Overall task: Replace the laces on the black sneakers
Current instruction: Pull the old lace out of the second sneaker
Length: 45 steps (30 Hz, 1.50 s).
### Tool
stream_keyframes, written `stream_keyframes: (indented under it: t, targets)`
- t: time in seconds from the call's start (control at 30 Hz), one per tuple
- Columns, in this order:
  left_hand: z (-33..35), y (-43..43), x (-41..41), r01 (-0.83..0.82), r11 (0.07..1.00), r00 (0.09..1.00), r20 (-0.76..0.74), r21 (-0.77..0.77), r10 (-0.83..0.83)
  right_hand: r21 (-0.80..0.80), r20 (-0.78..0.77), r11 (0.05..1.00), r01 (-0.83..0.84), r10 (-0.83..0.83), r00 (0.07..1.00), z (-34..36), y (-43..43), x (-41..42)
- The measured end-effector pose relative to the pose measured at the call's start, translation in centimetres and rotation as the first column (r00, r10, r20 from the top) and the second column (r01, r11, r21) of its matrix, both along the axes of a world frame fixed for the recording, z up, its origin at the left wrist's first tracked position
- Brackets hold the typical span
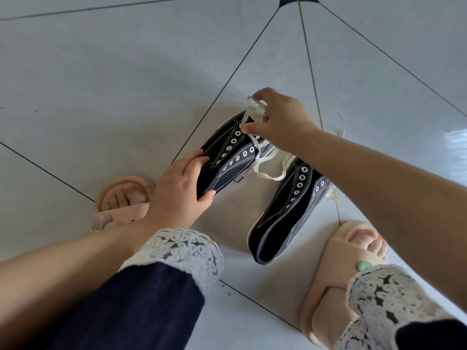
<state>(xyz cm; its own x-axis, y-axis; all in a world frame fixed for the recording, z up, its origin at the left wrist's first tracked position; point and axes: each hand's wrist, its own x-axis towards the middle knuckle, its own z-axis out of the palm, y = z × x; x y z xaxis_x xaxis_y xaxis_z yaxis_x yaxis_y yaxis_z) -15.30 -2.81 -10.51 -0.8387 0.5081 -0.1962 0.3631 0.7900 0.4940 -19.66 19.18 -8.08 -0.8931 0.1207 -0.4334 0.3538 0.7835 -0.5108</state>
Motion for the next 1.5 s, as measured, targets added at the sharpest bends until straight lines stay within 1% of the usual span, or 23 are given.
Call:
stream_keyframes:
  t: [0.17,0.23,0.3,0.37,0.4,0.5,0.6,0.67,0.73,0.87,0.9,0.93,0.97,1.0,1.03,1.07,1.1,1.13,1.2,1.27,1.3,1.37,1.5]
  targets:
    - [0.1,0.0,0.0,-0.001,1.0,1.0,0.006,0.008,0.001,0.121,0.013,0.99,-0.069,0.068,0.998,-0.8,-1.9,-0.6]
    - [0.1,-0.1,0.0,0.004,1.0,1.0,0.01,0.013,-0.004,0.048,-0.021,0.999,-0.021,0.022,1.0,-0.7,-1.5,-0.5]
    - [0.0,-0.1,0.0,0.001,1.0,1.0,0.012,0.019,-0.001,-0.086,-0.119,0.984,0.153,-0.163,0.979,0.3,0.1,-0.8]
    - [0.0,-0.1,0.0,0.003,1.0,1.0,0.006,0.023,-0.004,-0.221,-0.208,0.901,0.372,-0.417,0.885,2.1,2.6,-1.3]
    - [0.0,-0.1,0.0,0.009,1.0,1.0,0.004,0.024,-0.009,-0.272,-0.209,0.853,0.445,-0.503,0.838,3.1,4.0,-1.4]
    - [0.0,-0.1,0.0,0.011,1.0,1.0,0.0,0.018,-0.011,-0.43,-0.088,0.775,0.463,-0.547,0.833,4.8,6.2,-0.1]
    - [0.0,-0.1,0.0,0.012,1.0,1.0,-0.001,0.013,-0.012,-0.677,0.105,0.562,0.475,-0.565,0.818,4.9,6.2,1.5]
    - [0.0,0.0,0.1,0.012,1.0,1.0,0.002,0.008,-0.012,-0.698,0.189,0.487,0.526,-0.583,0.79,4.8,6.1,1.5]
    - [0.0,-0.1,0.0,0.026,1.0,1.0,-0.005,0.007,-0.026,-0.654,0.193,0.443,0.613,-0.686,0.702,4.6,6.4,1.0]
    - [-0.1,-0.1,0.0,0.054,0.999,0.999,-0.01,0.009,-0.054,-0.612,0.167,0.212,0.762,-0.907,0.386,4.7,8.3,0.7]
    - [-0.1,-0.1,0.0,0.054,0.998,0.999,-0.01,0.011,-0.054,-0.583,0.131,0.216,0.784,-0.927,0.353,4.7,9.0,0.7]
    - [-0.1,-0.1,-0.1,0.052,0.999,0.999,-0.011,0.014,-0.052,-0.521,0.076,0.283,0.805,-0.924,0.374,4.8,9.5,0.7]
    - [-0.1,-0.1,-0.1,0.05,0.999,0.999,-0.01,0.016,-0.05,-0.428,0.025,0.41,0.805,-0.885,0.464,4.7,9.7,0.8]
    - [-0.1,-0.1,-0.1,0.05,0.999,0.999,-0.007,0.017,-0.05,-0.321,0.019,0.57,0.756,-0.794,0.607,4.5,9.6,1.1]
    - [-0.1,-0.2,0.0,0.054,0.998,0.999,-0.005,0.019,-0.053,-0.23,0.071,0.729,0.645,-0.649,0.758,4.2,9.0,1.5]
    - [-0.1,-0.2,0.0,0.058,0.998,0.998,-0.004,0.018,-0.058,-0.18,0.16,0.854,0.488,-0.464,0.871,4.0,8.0,1.9]
    - [-0.1,-0.2,0.0,0.06,0.998,0.998,-0.005,0.016,-0.06,-0.15,0.243,0.935,0.32,-0.279,0.929,3.7,6.8,2.3]
    - [-0.1,-0.2,0.0,0.059,0.998,0.998,-0.005,0.014,-0.059,-0.113,0.283,0.98,0.167,-0.129,0.95,3.4,5.6,2.6]
    - [-0.1,-0.1,0.0,0.053,0.999,0.999,0.002,0.011,-0.053,0.096,0.212,0.994,-0.059,0.037,0.977,2.6,4.0,2.9]
    - [-0.2,-0.1,0.0,0.053,0.999,0.999,0.005,0.007,-0.053,0.324,0.064,0.939,-0.118,0.103,0.993,2.3,2.6,2.7]
    - [-0.2,-0.2,0.0,0.053,0.999,0.999,0.003,0.006,-0.053,0.384,0.026,0.913,-0.135,0.136,0.99,2.1,2.0,2.7]
    - [-0.2,-0.2,0.0,0.047,0.999,0.999,0.003,0.0,-0.047,0.433,0.017,0.88,-0.197,0.21,0.977,1.5,1.0,2.7]
    - [-0.2,-0.2,0.1,0.044,0.999,0.999,0.006,0.005,-0.044,0.446,-0.052,0.862,-0.239,0.291,0.955,0.7,0.9,2.1]
